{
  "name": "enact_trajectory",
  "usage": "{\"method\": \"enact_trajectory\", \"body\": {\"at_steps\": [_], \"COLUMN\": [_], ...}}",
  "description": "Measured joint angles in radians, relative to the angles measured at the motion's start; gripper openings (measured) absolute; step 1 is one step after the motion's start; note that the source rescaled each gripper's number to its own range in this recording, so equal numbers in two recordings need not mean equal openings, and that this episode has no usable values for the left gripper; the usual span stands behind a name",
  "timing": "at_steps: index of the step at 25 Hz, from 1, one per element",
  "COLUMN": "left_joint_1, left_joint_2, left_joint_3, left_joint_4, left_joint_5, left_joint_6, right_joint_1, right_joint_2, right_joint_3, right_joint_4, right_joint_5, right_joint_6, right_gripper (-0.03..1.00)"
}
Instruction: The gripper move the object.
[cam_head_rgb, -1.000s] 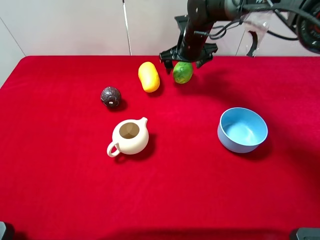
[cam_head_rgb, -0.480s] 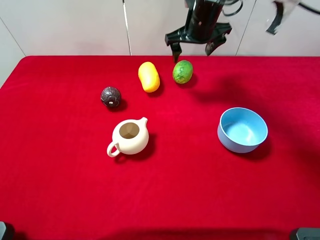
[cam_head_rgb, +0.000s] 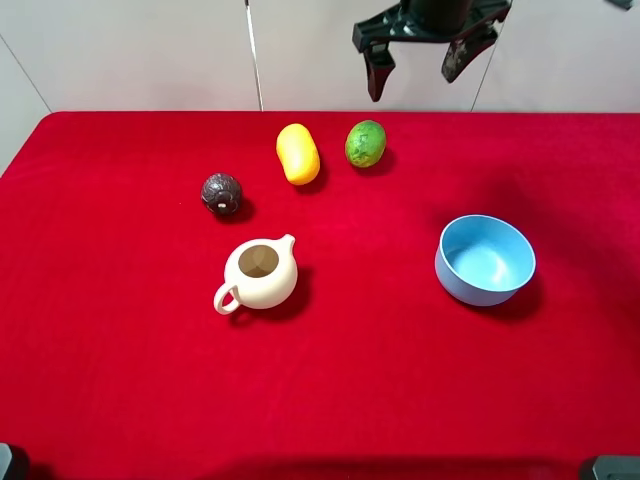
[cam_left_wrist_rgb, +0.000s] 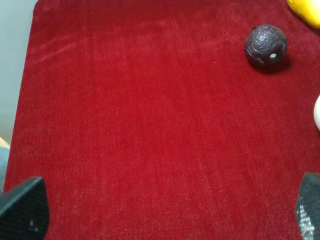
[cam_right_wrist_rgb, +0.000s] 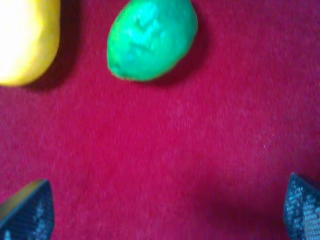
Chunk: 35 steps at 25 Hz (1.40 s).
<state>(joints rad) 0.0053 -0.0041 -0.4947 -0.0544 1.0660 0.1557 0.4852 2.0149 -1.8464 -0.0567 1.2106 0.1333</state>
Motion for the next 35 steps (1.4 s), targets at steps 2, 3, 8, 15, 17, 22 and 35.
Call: {"method": "enact_trajectory", "body": {"at_steps": [2, 3, 8, 15, 17, 22, 35], "left_joint_1": [0.000, 0.000, 0.000, 0.000, 0.000, 0.000, 0.000], "left_joint_2": [0.000, 0.000, 0.000, 0.000, 0.000, 0.000, 0.000], "left_joint_3": [0.000, 0.000, 0.000, 0.000, 0.000, 0.000, 0.000], "left_joint_4": [0.000, 0.000, 0.000, 0.000, 0.000, 0.000, 0.000], "left_joint_5": [0.000, 0.000, 0.000, 0.000, 0.000, 0.000, 0.000], "left_joint_6": [0.000, 0.000, 0.000, 0.000, 0.000, 0.000, 0.000], "right_joint_1": [0.000, 0.000, 0.000, 0.000, 0.000, 0.000, 0.000], "right_joint_2": [-0.030, -0.045, -0.140, -0.309, -0.365, -0.510, -0.863], "right_joint_3": [0.006, 0.014, 0.086, 0.256, 0.302, 0.426, 0.677], "right_joint_4": [0.008, 0.013, 0.034, 0.037, 0.038, 0.066, 0.074], "right_joint_5": [0.004, 0.005, 0.005, 0.007, 0.008, 0.008, 0.010], "right_joint_6": [-0.008, -0.008, -0.012, -0.012, -0.013, -0.047, -0.063], "right_gripper": [1.00, 1.00, 1.00, 1.00, 1.00, 1.00, 1.00]}}
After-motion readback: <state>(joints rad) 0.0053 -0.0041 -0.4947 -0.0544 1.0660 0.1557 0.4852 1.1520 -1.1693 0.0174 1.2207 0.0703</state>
